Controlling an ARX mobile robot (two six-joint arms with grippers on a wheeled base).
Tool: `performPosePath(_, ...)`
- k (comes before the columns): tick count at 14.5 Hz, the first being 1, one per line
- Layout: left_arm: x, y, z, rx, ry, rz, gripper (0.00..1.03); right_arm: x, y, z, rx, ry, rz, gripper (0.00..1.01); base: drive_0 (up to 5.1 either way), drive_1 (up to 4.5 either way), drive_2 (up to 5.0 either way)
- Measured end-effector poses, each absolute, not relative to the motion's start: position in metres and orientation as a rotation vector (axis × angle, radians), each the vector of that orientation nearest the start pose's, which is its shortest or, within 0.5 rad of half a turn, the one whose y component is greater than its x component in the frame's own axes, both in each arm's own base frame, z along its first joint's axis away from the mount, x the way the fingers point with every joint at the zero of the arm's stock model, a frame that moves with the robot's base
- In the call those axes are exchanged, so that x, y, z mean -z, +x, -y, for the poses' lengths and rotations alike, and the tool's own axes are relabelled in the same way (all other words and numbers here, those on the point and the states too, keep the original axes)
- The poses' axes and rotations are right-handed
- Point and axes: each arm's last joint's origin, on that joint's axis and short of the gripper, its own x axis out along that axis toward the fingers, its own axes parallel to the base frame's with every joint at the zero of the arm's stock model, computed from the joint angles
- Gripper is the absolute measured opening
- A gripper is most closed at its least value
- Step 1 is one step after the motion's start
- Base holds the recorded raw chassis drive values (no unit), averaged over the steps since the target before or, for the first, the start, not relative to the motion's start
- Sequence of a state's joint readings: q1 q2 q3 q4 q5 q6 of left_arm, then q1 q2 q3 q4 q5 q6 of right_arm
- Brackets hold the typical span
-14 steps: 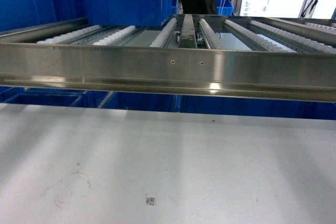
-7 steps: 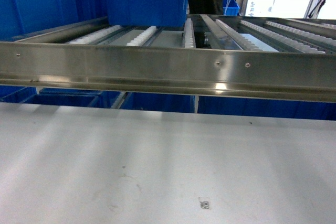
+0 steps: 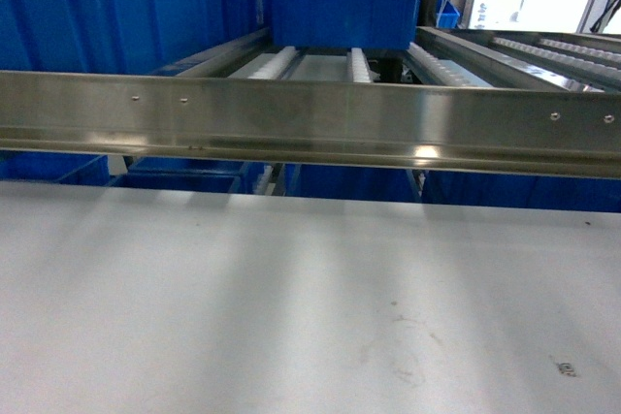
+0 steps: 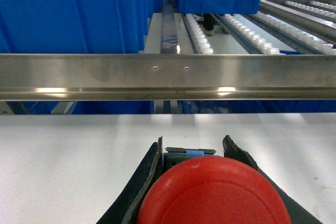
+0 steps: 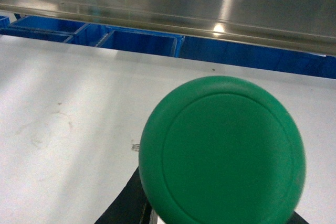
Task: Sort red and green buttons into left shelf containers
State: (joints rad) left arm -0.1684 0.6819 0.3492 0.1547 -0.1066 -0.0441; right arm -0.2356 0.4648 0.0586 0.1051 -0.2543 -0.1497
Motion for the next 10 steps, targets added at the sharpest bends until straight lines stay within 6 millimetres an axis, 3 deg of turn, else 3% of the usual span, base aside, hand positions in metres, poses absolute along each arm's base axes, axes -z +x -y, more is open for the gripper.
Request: performPosePath(10,-0.2298,0.1594,0.0236,0.054,-0.02,-0.175,0.29,-0.1516,0.1225,0.0219,-0.04,-0.075,-0.291,0.26,-4.3,0.33,4.2)
